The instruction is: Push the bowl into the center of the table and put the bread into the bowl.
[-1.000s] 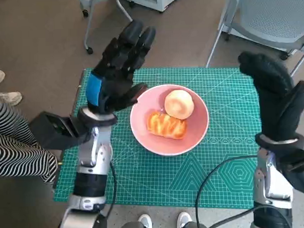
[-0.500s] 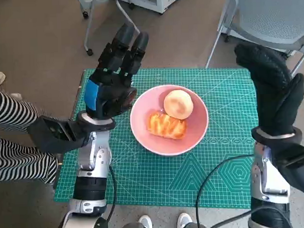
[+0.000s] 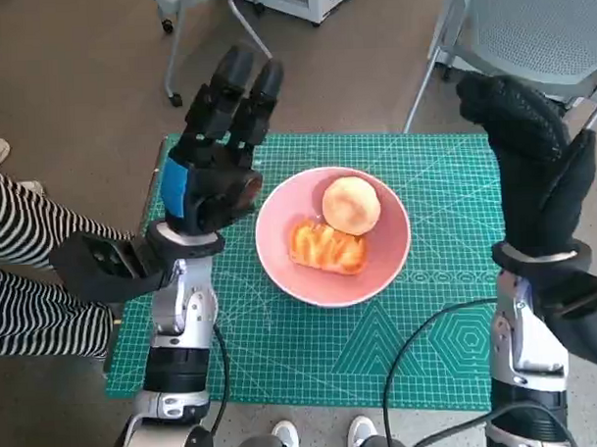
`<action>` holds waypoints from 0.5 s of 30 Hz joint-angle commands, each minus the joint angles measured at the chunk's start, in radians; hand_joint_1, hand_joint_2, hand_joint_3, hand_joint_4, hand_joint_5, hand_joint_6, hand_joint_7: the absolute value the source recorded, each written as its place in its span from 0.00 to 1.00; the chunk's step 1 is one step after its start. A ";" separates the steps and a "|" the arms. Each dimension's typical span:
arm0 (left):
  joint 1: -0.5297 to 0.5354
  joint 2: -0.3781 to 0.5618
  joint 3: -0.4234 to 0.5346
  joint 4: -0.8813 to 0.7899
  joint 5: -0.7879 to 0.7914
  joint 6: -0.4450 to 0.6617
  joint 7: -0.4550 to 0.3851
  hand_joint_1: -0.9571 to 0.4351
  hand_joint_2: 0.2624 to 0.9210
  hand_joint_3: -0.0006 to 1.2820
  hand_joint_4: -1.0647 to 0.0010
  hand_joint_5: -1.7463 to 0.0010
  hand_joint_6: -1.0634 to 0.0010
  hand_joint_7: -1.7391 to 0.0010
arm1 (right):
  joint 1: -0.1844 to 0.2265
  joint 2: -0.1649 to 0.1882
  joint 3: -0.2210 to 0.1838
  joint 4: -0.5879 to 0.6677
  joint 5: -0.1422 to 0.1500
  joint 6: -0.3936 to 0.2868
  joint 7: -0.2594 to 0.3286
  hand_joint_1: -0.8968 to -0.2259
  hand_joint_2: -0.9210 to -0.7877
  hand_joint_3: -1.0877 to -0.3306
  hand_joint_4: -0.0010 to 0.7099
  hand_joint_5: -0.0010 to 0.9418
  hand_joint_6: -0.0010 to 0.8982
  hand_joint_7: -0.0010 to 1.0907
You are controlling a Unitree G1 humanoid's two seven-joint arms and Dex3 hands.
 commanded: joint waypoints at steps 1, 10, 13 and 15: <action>0.019 0.001 -0.001 -0.028 0.030 -0.007 0.025 0.27 1.00 0.22 0.88 0.99 0.76 0.97 | -0.002 -0.006 -0.005 0.000 0.005 0.030 -0.008 0.32 0.00 0.54 0.30 0.00 0.14 0.51; 0.027 0.005 -0.007 -0.044 0.050 -0.003 0.044 0.28 1.00 0.19 0.87 0.99 0.76 0.96 | -0.014 -0.005 -0.001 -0.006 -0.003 0.047 -0.015 0.29 0.00 0.54 0.29 0.00 0.13 0.50; 0.036 0.007 -0.014 -0.062 0.069 -0.006 0.061 0.30 1.00 0.18 0.86 0.99 0.77 0.96 | -0.017 -0.005 0.000 0.002 -0.004 0.045 -0.014 0.29 0.00 0.54 0.29 0.00 0.14 0.50; 0.040 0.007 -0.017 -0.069 0.081 -0.009 0.071 0.31 1.00 0.17 0.86 0.99 0.77 0.96 | -0.020 -0.005 -0.001 0.007 -0.004 0.043 -0.012 0.29 0.00 0.54 0.29 0.00 0.14 0.50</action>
